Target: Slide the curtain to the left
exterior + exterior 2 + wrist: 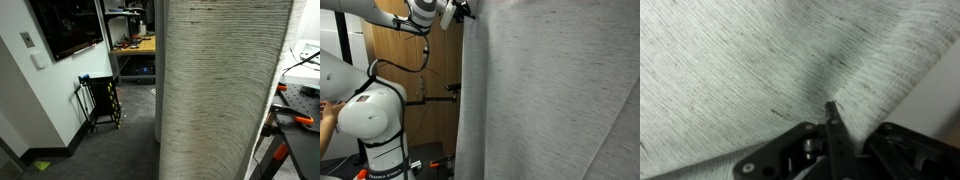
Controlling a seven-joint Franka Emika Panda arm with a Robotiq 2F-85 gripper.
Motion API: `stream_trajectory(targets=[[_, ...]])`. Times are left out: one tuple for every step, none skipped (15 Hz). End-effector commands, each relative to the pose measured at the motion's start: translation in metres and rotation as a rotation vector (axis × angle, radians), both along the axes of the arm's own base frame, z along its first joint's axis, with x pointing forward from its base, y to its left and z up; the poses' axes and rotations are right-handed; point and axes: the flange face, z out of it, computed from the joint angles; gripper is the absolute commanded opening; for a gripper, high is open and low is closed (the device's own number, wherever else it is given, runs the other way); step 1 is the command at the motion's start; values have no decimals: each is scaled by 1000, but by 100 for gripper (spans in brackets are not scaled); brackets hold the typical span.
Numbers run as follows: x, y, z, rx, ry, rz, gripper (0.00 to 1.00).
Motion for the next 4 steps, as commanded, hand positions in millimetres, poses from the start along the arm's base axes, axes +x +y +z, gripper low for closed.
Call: stream_trajectory(targets=[[-19, 40, -45, -106, 107, 37, 1], [-19, 41, -45, -115, 111, 32, 1], [-20, 41, -45, -121, 115, 29, 1], [-20, 42, -44, -127, 118, 28, 1]])
